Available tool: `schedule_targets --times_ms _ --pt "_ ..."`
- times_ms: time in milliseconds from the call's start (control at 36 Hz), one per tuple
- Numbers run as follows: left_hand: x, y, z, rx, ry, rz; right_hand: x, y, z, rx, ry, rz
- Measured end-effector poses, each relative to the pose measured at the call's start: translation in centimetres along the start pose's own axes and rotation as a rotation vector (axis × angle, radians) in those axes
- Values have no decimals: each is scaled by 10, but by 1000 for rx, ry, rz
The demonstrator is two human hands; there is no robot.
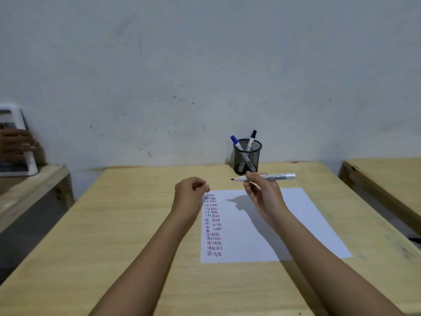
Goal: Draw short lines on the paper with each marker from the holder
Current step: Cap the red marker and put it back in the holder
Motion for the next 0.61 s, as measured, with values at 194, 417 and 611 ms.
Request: schedule_targets --times_ms 194,417,611 --pt "34 9 -2 -150 -95 -687 -10 16 4 -30 -43 43" --pt "50 21 -6 -232 -57 -847 -19 21 4 -82 -108 4" --pt "63 29 -12 -276 3 -789 -18 21 3 -122 -121 -37"
Point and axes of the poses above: each hand's wrist, its own z-axis towards the middle knuckle, its own y-axis out of the palm, x = y × z, the point moved 5 cm from there along z, towards the middle knuckle, and after that the axes turned 14 degrees about z, right-handed, at the moved point
